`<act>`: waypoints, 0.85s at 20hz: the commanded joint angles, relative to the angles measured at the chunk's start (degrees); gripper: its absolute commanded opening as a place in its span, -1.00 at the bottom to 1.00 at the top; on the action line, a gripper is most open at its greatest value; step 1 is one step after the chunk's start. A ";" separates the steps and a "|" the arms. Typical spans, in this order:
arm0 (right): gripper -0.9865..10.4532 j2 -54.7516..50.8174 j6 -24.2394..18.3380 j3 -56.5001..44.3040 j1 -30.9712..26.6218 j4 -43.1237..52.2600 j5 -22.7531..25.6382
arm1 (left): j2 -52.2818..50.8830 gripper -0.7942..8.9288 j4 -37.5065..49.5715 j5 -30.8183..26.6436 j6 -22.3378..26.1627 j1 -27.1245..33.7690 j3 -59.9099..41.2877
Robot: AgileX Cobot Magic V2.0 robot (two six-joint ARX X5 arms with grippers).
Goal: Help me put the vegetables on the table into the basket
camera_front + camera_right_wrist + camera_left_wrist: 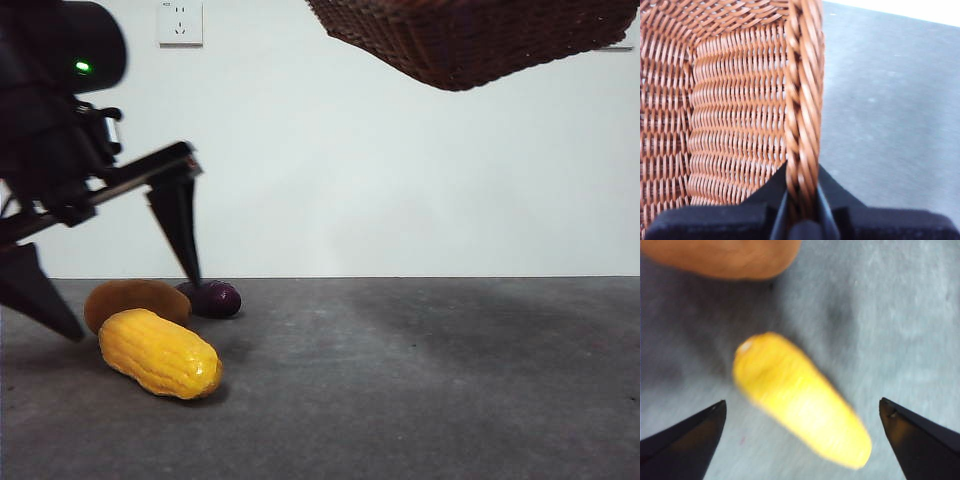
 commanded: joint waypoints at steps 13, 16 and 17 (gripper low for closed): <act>-0.85 -0.48 -0.77 0.00 0.11 0.57 -2.80 | 11.82 0.51 -11.56 -5.25 -8.24 -1.92 9.66; -0.85 -0.48 -0.79 0.00 0.11 0.57 -2.82 | 11.96 0.34 -11.37 -5.92 -9.84 -1.92 9.66; -0.85 -0.48 -0.81 0.00 0.11 0.55 -2.82 | 11.96 0.12 -11.41 -6.32 -9.92 -1.95 9.66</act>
